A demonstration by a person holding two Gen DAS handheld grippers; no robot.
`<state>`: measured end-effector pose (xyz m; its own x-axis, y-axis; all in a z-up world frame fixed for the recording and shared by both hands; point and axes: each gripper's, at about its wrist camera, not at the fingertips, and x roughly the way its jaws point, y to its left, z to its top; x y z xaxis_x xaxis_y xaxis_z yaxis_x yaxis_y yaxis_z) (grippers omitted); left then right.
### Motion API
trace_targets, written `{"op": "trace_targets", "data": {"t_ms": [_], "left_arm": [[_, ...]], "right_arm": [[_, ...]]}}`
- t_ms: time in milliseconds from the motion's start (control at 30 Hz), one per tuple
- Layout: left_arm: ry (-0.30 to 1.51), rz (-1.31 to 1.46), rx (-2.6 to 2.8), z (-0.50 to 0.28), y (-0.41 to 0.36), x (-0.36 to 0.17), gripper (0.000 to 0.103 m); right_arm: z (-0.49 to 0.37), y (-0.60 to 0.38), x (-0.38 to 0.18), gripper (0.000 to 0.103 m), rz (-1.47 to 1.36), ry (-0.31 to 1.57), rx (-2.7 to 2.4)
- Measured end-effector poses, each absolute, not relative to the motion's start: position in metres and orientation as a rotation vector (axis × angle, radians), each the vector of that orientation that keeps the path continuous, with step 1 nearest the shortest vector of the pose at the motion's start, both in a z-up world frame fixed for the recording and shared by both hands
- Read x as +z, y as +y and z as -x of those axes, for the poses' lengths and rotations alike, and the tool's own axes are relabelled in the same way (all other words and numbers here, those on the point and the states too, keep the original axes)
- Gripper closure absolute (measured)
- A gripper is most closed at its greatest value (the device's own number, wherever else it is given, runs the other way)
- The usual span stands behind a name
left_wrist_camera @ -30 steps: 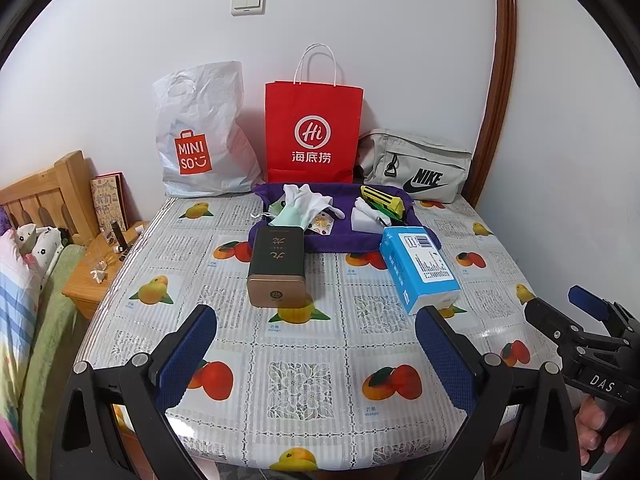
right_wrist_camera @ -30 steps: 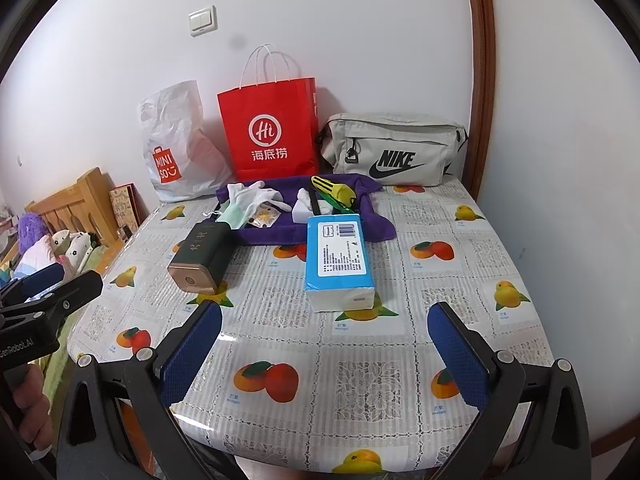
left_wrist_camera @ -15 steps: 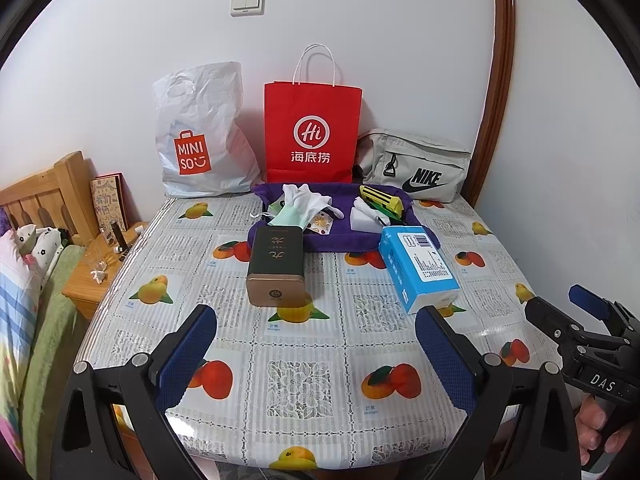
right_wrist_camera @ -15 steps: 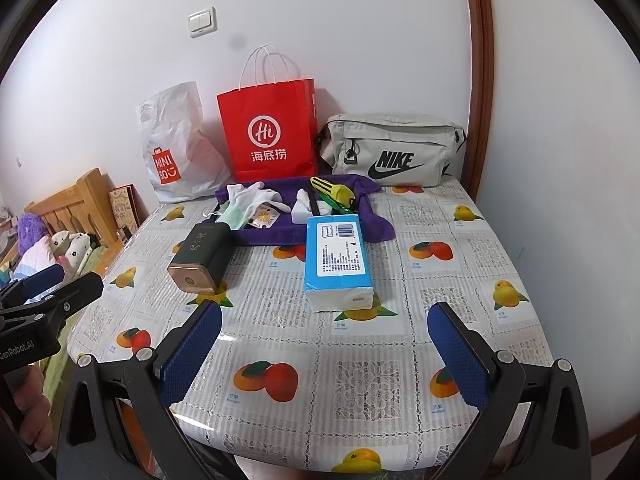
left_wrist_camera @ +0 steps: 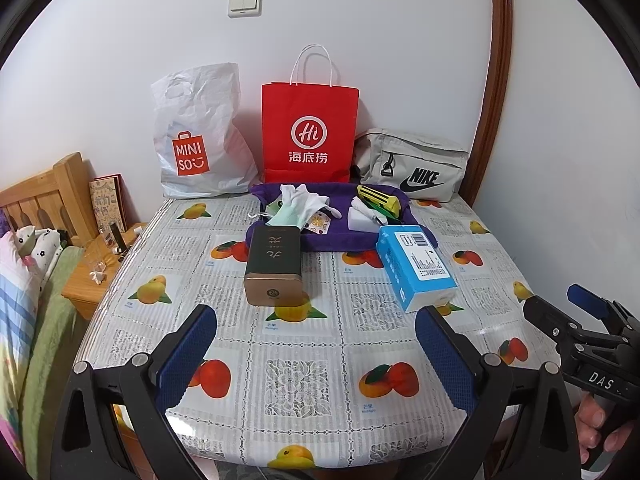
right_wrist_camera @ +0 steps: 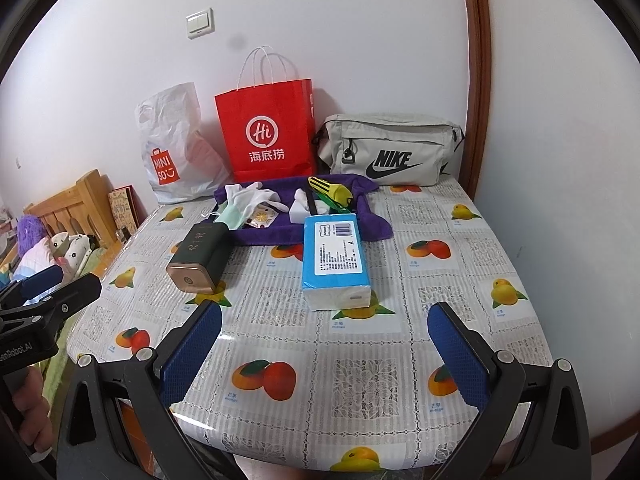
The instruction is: Organize soft objects
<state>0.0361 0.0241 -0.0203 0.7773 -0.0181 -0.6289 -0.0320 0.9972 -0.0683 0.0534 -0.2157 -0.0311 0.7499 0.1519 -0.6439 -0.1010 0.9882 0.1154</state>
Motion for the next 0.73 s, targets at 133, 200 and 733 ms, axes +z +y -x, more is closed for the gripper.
{"op": "trace_targets", "data": {"t_ms": [133, 200, 733], "left_arm": [[0.682, 0.076, 0.005, -0.0364, 0.0242, -0.0204, 0.002], [0.682, 0.076, 0.005, -0.0362, 0.0242, -0.0204, 0.002], [0.674, 0.070, 0.003, -0.0329, 0.0225, -0.0212, 0.002]], "right_arm": [[-0.0529, -0.2157, -0.0311, 0.001, -0.075, 0.709, 0.138], [-0.0527, -0.2162, -0.0307, 0.001, -0.075, 0.708, 0.140], [-0.0524, -0.2171, -0.0310, 0.001, -0.074, 0.707, 0.140]]}}
